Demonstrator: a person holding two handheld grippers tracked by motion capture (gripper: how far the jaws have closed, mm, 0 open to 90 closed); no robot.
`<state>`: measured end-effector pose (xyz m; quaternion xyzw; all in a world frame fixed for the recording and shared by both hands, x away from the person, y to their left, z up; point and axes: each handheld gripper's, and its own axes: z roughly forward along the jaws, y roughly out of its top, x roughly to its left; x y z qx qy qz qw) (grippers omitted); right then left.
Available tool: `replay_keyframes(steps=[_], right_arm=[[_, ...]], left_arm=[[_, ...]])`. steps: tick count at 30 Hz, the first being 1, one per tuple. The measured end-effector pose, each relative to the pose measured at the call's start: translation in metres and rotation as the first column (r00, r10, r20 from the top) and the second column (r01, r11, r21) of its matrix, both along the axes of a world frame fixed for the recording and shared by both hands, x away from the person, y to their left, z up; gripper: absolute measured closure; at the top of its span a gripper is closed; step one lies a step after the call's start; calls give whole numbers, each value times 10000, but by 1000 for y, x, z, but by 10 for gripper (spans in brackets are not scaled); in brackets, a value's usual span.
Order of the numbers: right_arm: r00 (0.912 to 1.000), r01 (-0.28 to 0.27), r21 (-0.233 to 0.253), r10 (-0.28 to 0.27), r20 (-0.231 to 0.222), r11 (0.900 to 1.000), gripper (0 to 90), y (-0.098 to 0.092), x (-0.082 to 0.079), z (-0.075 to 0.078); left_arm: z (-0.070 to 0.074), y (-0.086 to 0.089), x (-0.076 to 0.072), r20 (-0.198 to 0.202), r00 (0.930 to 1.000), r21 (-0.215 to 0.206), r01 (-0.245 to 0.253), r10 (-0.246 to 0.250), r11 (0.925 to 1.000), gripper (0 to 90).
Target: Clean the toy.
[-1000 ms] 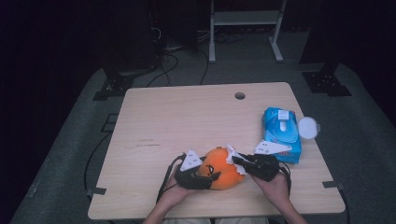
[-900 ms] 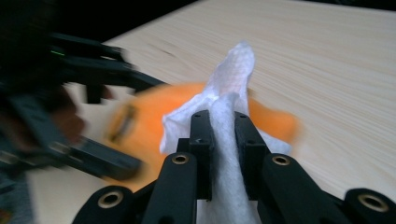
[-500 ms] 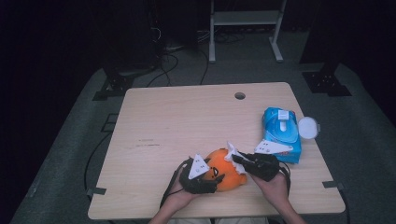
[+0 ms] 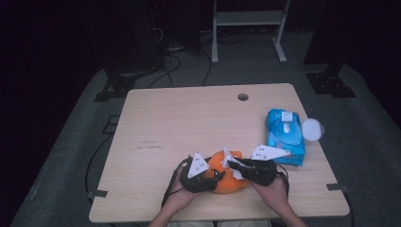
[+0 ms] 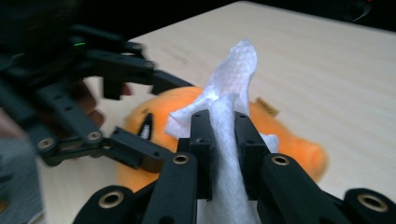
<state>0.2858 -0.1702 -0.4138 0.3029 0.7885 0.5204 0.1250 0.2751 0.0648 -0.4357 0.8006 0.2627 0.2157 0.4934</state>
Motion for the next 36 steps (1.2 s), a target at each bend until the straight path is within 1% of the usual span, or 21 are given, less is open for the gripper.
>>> replay_keyframes(steps=[1,2,3,4,7,8,9,11,12,13,14,15,16,18,21,22,25,31,32,34,36], right_arm=[[9998,188,68,-189,47,9998,799,-2,1,2],[9998,188,68,-189,47,9998,799,-2,1,2],[9986,522,149,-522,-29,9985,799,-8,5,1],[9973,730,44,-730,-83,9973,798,-10,7,-3],[9933,805,68,-797,-840,9967,798,-16,16,-19],[9934,688,76,-678,-926,9976,798,-15,16,-21],[9953,528,-9,-527,-813,9986,798,-13,14,-20],[9977,181,-118,-188,-644,9998,798,-9,9,-18],[9980,-67,-64,62,-637,10000,799,-7,7,-18],[9977,-343,-31,341,-589,9994,798,-5,5,-17],[9975,-505,-78,501,-501,9987,798,-2,3,-16],[9982,-467,-244,457,-379,9986,798,-1,2,-15],[9985,-378,-312,366,-403,9988,798,-1,3,-15],[9978,-57,-64,53,-664,10000,798,-7,8,-19],[9886,500,539,-418,-1443,9973,799,-19,19,-26],[9862,687,556,-594,-1543,9961,798,-22,20,-27],[9852,902,417,-830,-1498,9951,799,-22,21,-26],[9962,562,400,-534,-684,9976,798,-9,12,-12],[9962,562,400,-534,-684,9976,798,-9,12,-12],[9913,804,456,-751,-1083,9957,799,-17,18,-20],[9888,930,285,-890,-1199,9953,799,-20,18,-24]], left_arm=[[1,-1,-1,395,9987,83,-318,315,9995,380],[1,-1,-1,395,9987,83,-318,315,9995,377],[1,0,-2,669,9961,177,-579,566,9982,369],[-1,5,1,387,9964,53,-757,754,9971,358],[-3,9,1,-250,9993,-156,-267,263,9995,272],[-3,9,1,-250,9993,-156,-267,263,9995,233],[2,14,3,-511,9986,-365,-138,119,9992,192],[5,23,11,-1243,9921,-1033,-280,151,9943,151],[5,23,11,-1243,9921,-1033,-280,151,9943,138],[2,28,18,-1721,9844,-1106,-570,374,9922,130],[-1,29,20,-2040,9784,-1126,-568,329,9920,134],[-4,28,20,-2106,9772,-1120,-515,269,9924,164],[-6,27,18,-1884,9818,-989,-443,250,9941,216],[-5,25,15,-1661,9857,-740,-396,268,9965,278],[-5,24,13,-1516,9881,-685,-382,275,9969,288],[-5,23,11,-1435,9893,-582,-367,280,9976,288],[-5,21,10,-1376,9899,-560,-421,340,9975,288],[-4,19,6,-1081,9941,-294,-164,132,9994,288],[-4,19,6,-1081,9941,-294,-164,132,9994,286],[-2,21,8,-1198,9928,-481,-29,-29,9988,258],[0,25,14,-1645,9863,-756,-207,81,9969,197]])
